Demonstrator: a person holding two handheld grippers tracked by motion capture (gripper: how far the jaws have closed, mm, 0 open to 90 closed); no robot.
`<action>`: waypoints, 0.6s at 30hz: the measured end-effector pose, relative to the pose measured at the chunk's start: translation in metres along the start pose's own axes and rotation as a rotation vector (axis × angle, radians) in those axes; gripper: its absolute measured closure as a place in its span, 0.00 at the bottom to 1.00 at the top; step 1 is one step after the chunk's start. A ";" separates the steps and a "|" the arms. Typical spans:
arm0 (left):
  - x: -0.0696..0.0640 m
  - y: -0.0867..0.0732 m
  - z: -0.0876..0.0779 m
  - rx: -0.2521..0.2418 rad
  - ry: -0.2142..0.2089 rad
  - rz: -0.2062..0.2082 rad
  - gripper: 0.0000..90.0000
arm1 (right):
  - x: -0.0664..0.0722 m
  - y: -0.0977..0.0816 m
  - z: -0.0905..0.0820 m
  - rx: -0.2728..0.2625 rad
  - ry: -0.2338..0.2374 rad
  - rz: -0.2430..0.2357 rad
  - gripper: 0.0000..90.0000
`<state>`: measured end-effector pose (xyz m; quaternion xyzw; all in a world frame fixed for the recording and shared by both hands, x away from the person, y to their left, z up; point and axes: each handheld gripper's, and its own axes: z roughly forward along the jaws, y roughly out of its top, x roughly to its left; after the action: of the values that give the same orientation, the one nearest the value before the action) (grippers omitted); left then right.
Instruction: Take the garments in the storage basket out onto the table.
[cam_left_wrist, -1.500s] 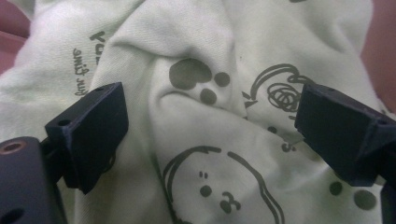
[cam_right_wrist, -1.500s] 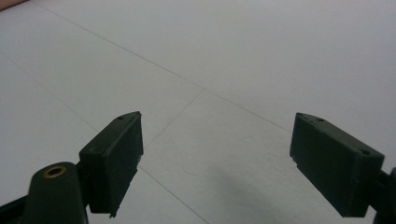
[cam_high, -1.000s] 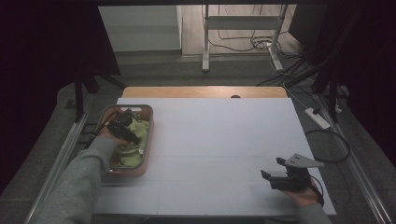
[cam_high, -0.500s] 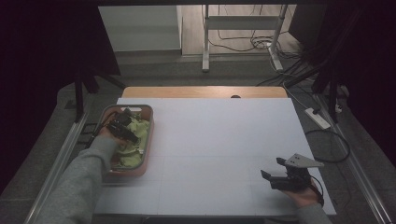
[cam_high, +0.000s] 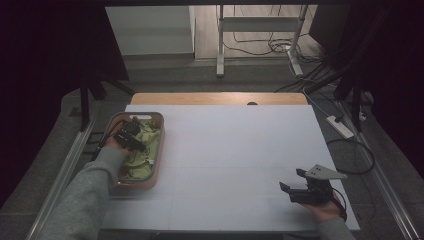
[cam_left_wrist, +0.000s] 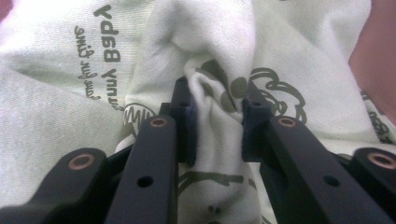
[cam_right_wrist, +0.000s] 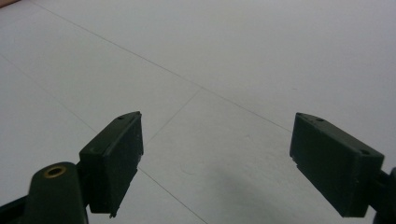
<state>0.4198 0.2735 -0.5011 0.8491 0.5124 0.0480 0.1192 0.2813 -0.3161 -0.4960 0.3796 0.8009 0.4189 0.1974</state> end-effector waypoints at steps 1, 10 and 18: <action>0.000 0.000 0.000 0.000 0.000 0.000 0.82 | 0.000 0.000 0.000 0.001 0.000 0.001 0.20; 0.001 -0.003 -0.004 -0.020 0.003 0.005 0.83 | 0.000 0.000 -0.001 0.000 -0.002 0.004 0.20; 0.003 -0.006 -0.009 -0.042 -0.010 0.000 0.83 | 0.000 0.000 0.000 0.001 -0.002 0.002 0.20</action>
<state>0.4141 0.2800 -0.4944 0.8466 0.5106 0.0544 0.1397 0.2812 -0.3164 -0.4959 0.3810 0.8005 0.4182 0.1977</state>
